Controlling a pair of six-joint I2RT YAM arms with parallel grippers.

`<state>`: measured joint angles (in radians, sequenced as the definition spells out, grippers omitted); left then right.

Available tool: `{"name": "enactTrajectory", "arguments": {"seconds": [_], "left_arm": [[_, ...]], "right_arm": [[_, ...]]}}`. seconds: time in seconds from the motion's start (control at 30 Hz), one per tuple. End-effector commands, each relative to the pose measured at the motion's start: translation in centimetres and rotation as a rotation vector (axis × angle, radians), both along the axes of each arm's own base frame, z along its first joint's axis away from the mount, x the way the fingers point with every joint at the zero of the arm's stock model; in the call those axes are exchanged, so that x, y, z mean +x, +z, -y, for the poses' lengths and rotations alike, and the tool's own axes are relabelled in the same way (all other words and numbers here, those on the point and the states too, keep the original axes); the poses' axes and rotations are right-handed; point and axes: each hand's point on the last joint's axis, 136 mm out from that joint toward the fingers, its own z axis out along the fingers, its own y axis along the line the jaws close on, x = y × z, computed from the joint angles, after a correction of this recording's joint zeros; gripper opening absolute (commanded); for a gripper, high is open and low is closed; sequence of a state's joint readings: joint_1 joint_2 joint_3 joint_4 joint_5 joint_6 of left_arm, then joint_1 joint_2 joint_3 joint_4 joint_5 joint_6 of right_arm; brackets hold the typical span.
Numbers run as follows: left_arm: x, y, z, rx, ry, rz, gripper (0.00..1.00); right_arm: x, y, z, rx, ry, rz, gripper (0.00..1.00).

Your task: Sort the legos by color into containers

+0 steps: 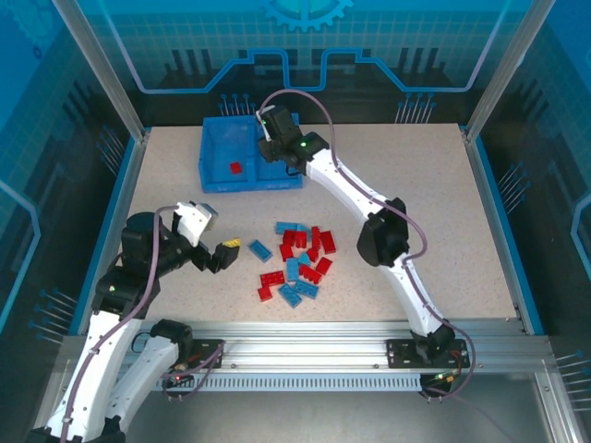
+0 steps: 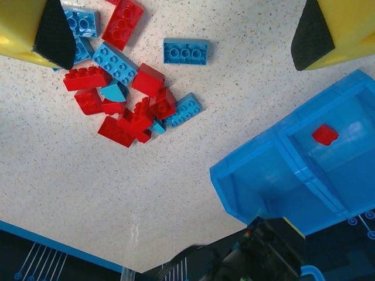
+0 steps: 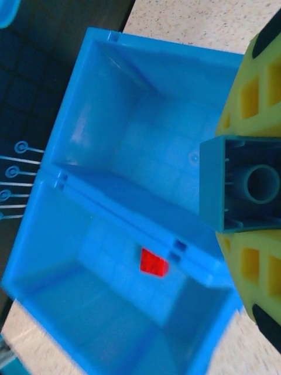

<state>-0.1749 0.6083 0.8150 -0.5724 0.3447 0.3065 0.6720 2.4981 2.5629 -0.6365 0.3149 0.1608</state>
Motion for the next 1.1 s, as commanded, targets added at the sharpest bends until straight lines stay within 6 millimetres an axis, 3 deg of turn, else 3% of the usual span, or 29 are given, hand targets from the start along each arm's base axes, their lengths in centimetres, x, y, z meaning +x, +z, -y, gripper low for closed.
{"name": "enactTrajectory", "arguments": {"seconds": [0.0, 0.23, 0.33, 0.43, 0.67, 0.8, 0.93, 1.07], "left_arm": [[0.2, 0.1, 0.0, -0.032, 0.024, -0.006, 0.99], [0.5, 0.1, -0.1, -0.057, 0.046, -0.016, 0.99], [0.6, -0.1, -0.2, -0.063, 0.058, -0.026, 0.99], [0.6, -0.1, -0.3, -0.069, 0.065, -0.032, 0.99], [1.2, 0.3, -0.1, -0.122, 0.090, -0.071, 0.99], [2.3, 0.5, 0.4, -0.240, 0.144, -0.163, 0.99], [3.0, -0.5, 3.1, -0.287, 0.110, -0.256, 0.99], [3.8, -2.5, 6.7, -0.228, 0.084, -0.362, 0.98]], "right_arm": [[1.2, -4.0, -0.6, -0.073, 0.022, -0.014, 0.30], [2.8, -7.7, -2.4, -0.008, 0.047, -0.015, 0.34], [2.9, -8.0, -2.2, 0.008, 0.029, -0.030, 0.46], [2.7, -6.9, -2.0, 0.014, 0.021, -0.028, 0.55], [1.4, -2.3, -0.8, 0.058, 0.015, -0.042, 0.51], [-1.2, 1.6, 1.0, 0.107, 0.030, -0.100, 0.51], [-5.8, 5.4, 3.6, 0.203, 0.098, -0.199, 0.55], [-10.7, 6.1, 8.7, 0.275, 0.078, -0.297, 0.59]]}}
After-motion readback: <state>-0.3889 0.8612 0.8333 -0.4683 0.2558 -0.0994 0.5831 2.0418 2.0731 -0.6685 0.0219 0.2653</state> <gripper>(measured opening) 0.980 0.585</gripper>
